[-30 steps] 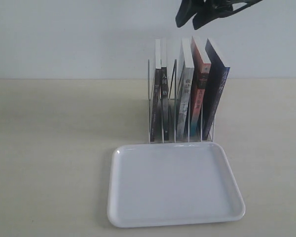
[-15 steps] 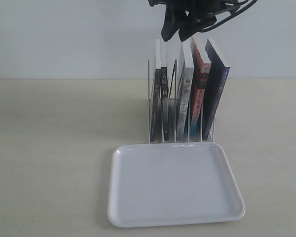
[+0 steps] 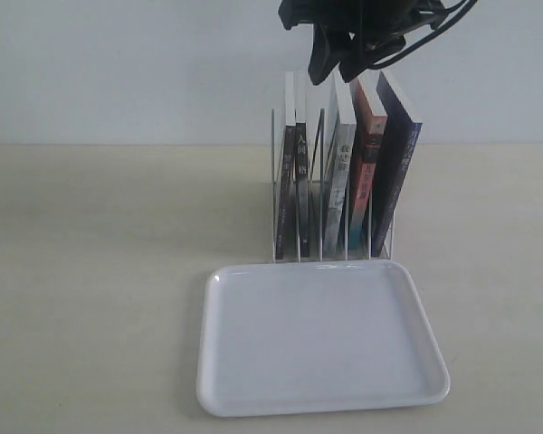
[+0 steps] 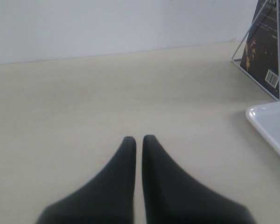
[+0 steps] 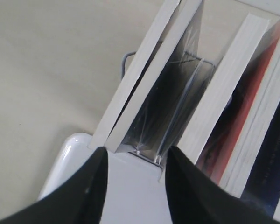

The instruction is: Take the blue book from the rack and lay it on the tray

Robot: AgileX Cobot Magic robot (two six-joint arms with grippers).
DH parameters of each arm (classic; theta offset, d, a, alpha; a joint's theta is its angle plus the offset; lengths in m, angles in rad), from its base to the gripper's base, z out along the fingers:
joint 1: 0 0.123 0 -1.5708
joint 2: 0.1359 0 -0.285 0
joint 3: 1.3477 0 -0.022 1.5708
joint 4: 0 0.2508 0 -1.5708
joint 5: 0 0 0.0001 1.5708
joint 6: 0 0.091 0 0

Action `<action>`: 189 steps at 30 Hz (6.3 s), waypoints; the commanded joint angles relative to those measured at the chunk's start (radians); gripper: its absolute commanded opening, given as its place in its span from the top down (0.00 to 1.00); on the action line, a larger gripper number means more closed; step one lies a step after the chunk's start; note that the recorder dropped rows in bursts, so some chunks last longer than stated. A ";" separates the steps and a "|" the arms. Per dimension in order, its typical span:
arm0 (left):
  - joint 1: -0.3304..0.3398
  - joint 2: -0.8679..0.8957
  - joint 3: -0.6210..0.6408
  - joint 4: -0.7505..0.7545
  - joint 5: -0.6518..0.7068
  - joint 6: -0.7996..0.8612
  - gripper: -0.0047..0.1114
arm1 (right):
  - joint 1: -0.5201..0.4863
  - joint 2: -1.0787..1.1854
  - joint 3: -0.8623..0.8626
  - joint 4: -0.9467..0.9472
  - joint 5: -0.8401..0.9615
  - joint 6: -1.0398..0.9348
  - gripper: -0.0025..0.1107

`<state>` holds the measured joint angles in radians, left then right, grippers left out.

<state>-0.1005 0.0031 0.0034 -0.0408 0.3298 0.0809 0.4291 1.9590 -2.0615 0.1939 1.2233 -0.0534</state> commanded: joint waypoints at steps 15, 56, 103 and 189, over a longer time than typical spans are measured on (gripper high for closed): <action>0.000 -0.003 -0.003 0.001 -0.015 -0.007 0.92 | -0.001 0.007 -0.003 -0.084 -0.071 0.065 0.63; 0.000 -0.003 -0.003 0.001 -0.015 -0.007 0.92 | -0.001 0.061 -0.038 -0.155 -0.046 0.187 0.98; 0.000 -0.003 -0.003 0.001 -0.015 -0.007 0.92 | -0.001 0.015 -0.057 -0.159 -0.083 0.176 0.98; 0.000 -0.003 -0.003 0.001 -0.015 -0.007 0.92 | -0.248 -0.072 0.075 0.023 -0.002 0.020 0.62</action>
<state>-0.1005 0.0031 0.0034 -0.0408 0.3298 0.0809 0.1875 1.8736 -1.9901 0.2039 1.2253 -0.0225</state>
